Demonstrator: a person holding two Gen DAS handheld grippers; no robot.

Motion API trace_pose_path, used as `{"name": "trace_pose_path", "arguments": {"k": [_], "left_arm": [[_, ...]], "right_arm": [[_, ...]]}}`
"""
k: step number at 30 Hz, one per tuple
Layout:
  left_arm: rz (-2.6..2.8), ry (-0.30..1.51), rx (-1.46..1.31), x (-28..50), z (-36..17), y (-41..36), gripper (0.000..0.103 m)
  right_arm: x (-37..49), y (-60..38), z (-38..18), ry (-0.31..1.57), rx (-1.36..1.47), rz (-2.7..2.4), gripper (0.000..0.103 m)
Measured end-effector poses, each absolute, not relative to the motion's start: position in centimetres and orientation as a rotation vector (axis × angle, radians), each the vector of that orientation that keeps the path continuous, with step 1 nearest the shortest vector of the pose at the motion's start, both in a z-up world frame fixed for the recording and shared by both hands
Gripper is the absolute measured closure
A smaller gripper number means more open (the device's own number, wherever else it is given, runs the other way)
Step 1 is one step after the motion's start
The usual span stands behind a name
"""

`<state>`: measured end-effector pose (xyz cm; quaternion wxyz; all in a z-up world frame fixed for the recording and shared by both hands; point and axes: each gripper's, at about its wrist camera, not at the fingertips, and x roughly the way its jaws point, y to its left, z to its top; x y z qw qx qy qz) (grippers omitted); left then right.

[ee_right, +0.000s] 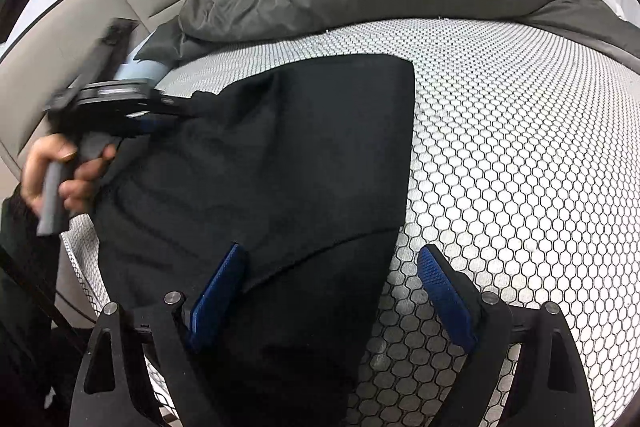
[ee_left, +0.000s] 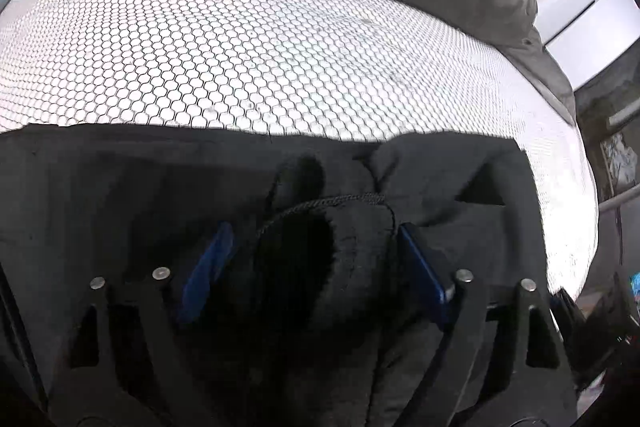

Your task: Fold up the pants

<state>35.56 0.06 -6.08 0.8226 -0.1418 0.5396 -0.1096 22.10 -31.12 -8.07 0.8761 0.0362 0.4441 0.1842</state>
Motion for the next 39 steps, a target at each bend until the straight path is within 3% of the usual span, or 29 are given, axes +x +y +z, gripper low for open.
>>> {"name": "trace_pose_path", "arguments": {"k": [1, 8, 10, 12, 16, 18, 21, 24, 26, 28, 30, 39], "left_arm": [[-0.242, 1.123, -0.303, 35.4, -6.0, 0.0, 0.056], [-0.24, 1.01, -0.365, 33.7, -3.7, 0.9, 0.075], [-0.251, 0.957, -0.387, 33.2, -2.0, 1.7, 0.087], [-0.226, 0.922, -0.382, 33.0, -0.9, 2.8, 0.088], [-0.151, 1.021, -0.431, 34.4, -4.1, 4.2, 0.076], [-0.125, 1.057, -0.487, 34.4, -5.2, 5.0, 0.075], [-0.064, 1.014, -0.457, 33.7, -3.5, 6.1, 0.067], [-0.079, 1.008, -0.452, 31.8, -2.1, 6.6, 0.051], [-0.142, 1.011, -0.425, 29.7, -1.2, 5.8, 0.05], [-0.194, 1.008, -0.342, 27.9, -0.6, 4.5, 0.031], [-0.208, 1.008, -0.24, 25.7, -0.9, 2.5, 0.022], [-0.17, 1.042, -0.058, 21.5, -4.0, 1.8, 0.019]], "right_arm": [[22.1, -31.3, -8.1, 0.928, 0.079, 0.387, 0.013], [22.2, -31.0, -8.0, 0.928, 0.062, 0.38, 0.013], [22.0, -30.8, -7.9, 0.921, 0.058, 0.386, 0.013], [22.0, -30.6, -7.9, 0.918, 0.056, 0.384, 0.013], [22.4, -29.9, -8.1, 0.919, 0.058, 0.39, 0.013], [22.5, -29.7, -8.3, 0.923, 0.051, 0.386, 0.013], [22.5, -29.9, -8.3, 0.923, 0.057, 0.384, 0.013], [22.4, -30.4, -8.3, 0.92, 0.066, 0.376, 0.013], [22.5, -30.8, -8.2, 0.919, 0.077, 0.375, 0.013], [22.7, -31.2, -8.2, 0.918, 0.091, 0.376, 0.013], [22.8, -31.4, -8.1, 0.913, 0.102, 0.375, 0.013], [20.3, -31.2, -7.2, 0.865, 0.103, 0.482, 0.013]]}}
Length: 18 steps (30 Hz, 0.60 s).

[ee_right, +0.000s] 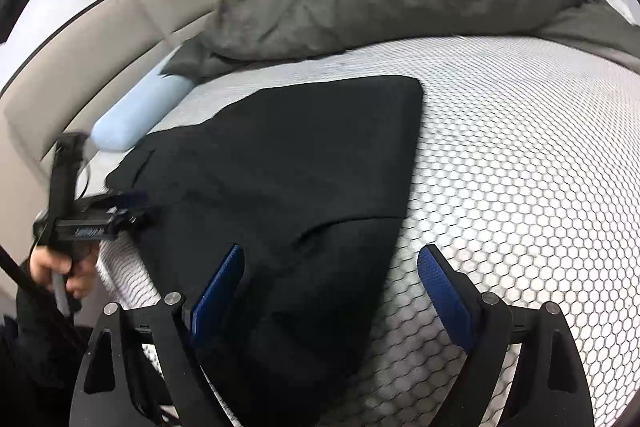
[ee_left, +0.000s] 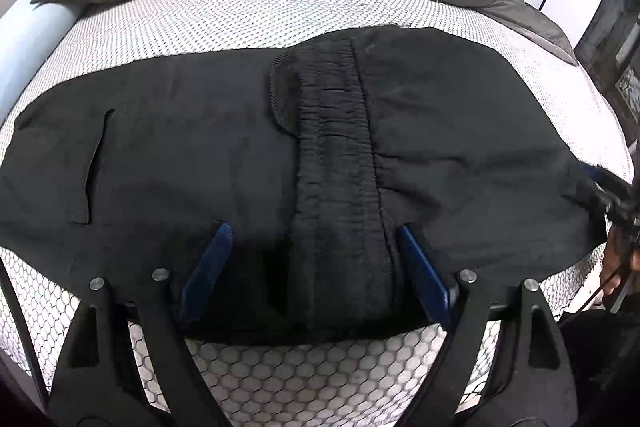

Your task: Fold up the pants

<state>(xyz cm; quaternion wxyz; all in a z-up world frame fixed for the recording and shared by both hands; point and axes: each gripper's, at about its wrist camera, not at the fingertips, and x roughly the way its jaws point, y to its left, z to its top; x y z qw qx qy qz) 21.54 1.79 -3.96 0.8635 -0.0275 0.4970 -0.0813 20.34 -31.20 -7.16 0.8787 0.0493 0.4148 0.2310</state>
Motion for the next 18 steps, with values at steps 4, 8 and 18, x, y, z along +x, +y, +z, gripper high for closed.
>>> {"name": "trace_pose_path", "arguments": {"k": [4, 8, 18], "left_arm": [[-0.162, 1.035, -0.056, 20.7, -3.0, 2.0, 0.019], [-0.162, 0.954, -0.049, 18.7, -0.4, 2.0, 0.019], [-0.29, 0.893, -0.183, 21.1, 4.2, -3.3, 0.019]], "right_arm": [[18.0, -32.3, -8.3, 0.878, 0.087, 0.391, 0.013], [15.6, -35.1, -8.1, 0.84, 0.309, 0.395, 0.013], [13.7, -34.5, -8.5, 0.834, 0.474, 0.453, 0.029]]}}
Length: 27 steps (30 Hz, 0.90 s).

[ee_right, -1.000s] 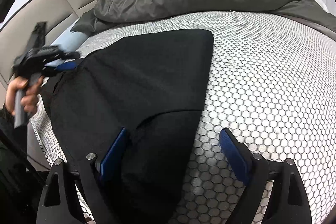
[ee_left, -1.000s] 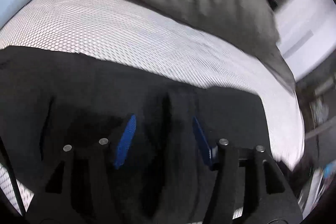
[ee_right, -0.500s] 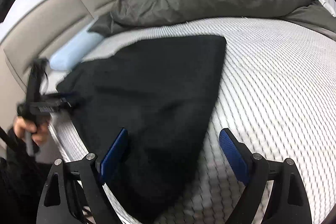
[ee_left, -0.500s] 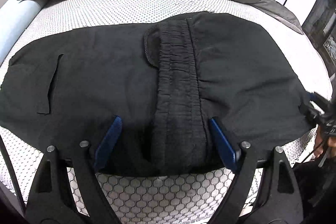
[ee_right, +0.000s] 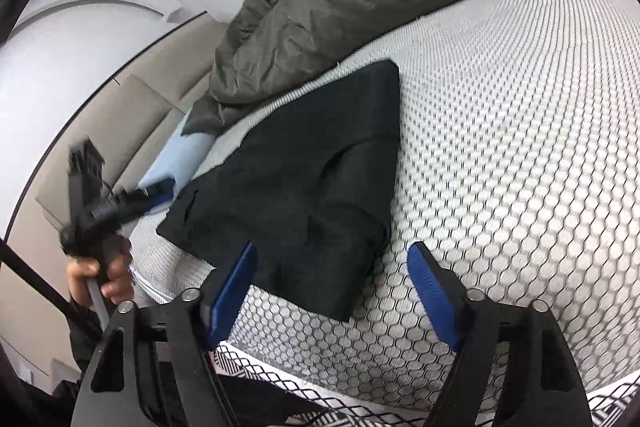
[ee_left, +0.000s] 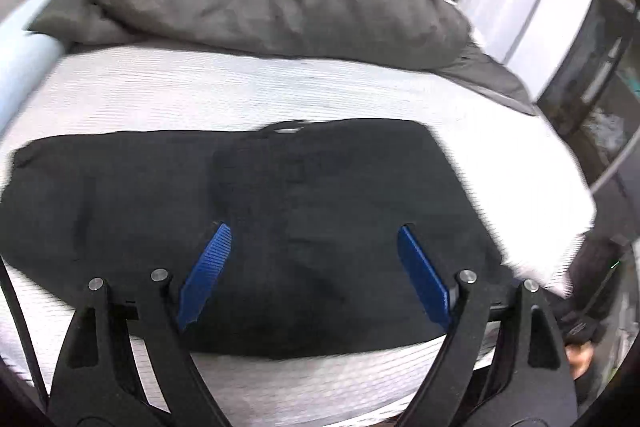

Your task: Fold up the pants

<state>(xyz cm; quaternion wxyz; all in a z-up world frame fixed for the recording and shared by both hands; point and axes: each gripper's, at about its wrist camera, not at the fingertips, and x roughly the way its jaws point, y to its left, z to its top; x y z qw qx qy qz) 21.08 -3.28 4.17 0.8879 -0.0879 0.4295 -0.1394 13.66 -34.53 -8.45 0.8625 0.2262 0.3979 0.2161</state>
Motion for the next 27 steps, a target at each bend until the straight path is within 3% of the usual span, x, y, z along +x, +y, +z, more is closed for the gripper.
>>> {"name": "trace_pose_path", "arguments": {"k": [4, 8, 9, 12, 13, 23, 26, 27], "left_arm": [[-0.411, 0.974, -0.116, 24.2, 3.5, -11.5, 0.019], [-0.51, 1.109, -0.019, 27.8, -0.5, -18.8, 0.019], [-0.475, 1.144, 0.003, 28.6, -1.8, -19.7, 0.019], [-0.422, 1.188, -0.044, 29.9, -3.9, -20.1, 0.019], [-0.418, 1.182, -0.069, 30.1, -3.8, -20.0, 0.019], [-0.384, 1.162, -0.153, 29.4, -2.8, -18.3, 0.019], [-0.345, 1.131, -0.153, 27.7, -0.9, -16.8, 0.019], [-0.348, 1.092, -0.153, 26.6, 0.0, -16.2, 0.019]], "right_arm": [[13.5, -35.0, -8.6, 0.837, 0.511, 0.449, 0.037], [14.0, -36.3, -9.3, 0.866, 0.614, 0.469, 0.045], [14.1, -36.5, -9.4, 0.87, 0.627, 0.474, 0.051], [14.8, -36.3, -10.0, 0.899, 0.644, 0.501, 0.093], [14.5, -35.9, -10.2, 0.908, 0.633, 0.505, 0.097], [9.6, -34.9, -10.4, 0.965, 0.592, 0.482, 0.101], [8.7, -36.3, -9.0, 0.939, 0.529, 0.41, 0.086], [8.4, -36.8, -7.9, 0.895, 0.487, 0.37, 0.074]]}}
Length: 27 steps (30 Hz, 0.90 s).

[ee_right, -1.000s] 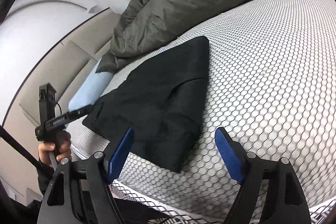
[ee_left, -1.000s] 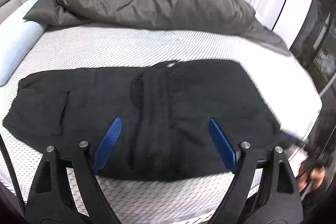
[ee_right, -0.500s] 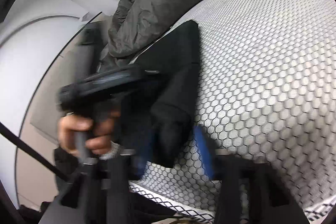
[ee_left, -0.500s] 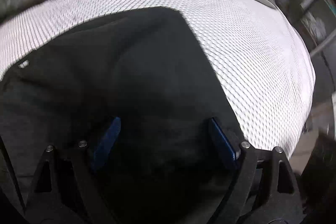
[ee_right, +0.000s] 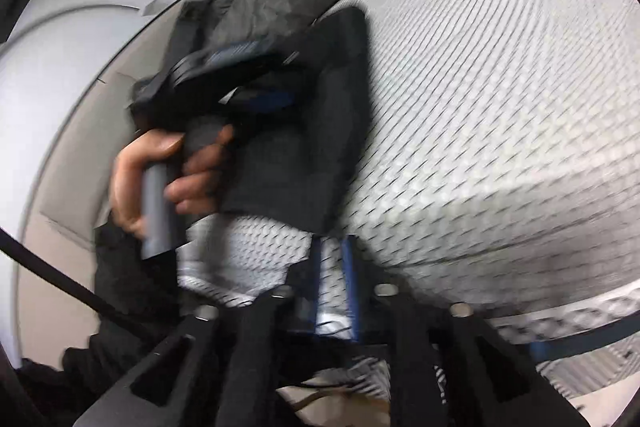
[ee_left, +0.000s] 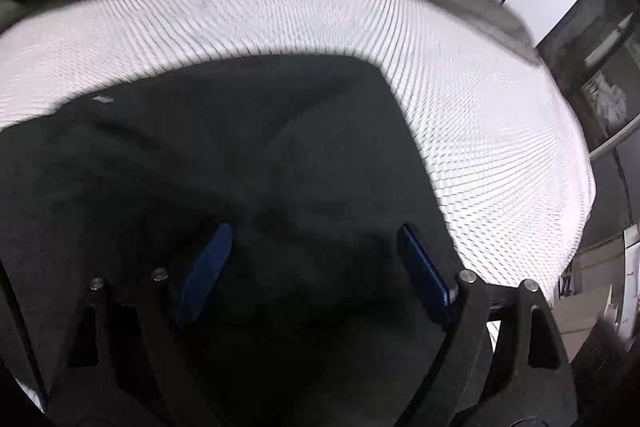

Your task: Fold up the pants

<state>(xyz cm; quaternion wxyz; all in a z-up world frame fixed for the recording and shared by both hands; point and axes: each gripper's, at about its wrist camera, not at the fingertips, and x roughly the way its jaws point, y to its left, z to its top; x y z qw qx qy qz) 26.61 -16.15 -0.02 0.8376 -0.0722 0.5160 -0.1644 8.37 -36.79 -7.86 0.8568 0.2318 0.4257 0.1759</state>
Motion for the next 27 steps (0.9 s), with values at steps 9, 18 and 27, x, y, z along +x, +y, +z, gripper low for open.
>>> {"name": "trace_pose_path", "arguments": {"k": [9, 18, 27], "left_arm": [[-0.181, 0.828, 0.061, 18.3, 3.2, -8.9, 0.019], [-0.171, 0.975, 0.054, 18.3, -4.5, -1.1, 0.01], [-0.147, 0.965, 0.055, 17.3, -2.9, 0.0, 0.01]], "right_arm": [[10.8, -30.0, -1.8, 0.701, 0.163, 0.34, 0.06], [16.2, -19.4, -7.6, 0.742, -0.049, 0.387, 0.055], [14.8, -27.1, -7.2, 0.73, 0.0, 0.187, 0.055]]}}
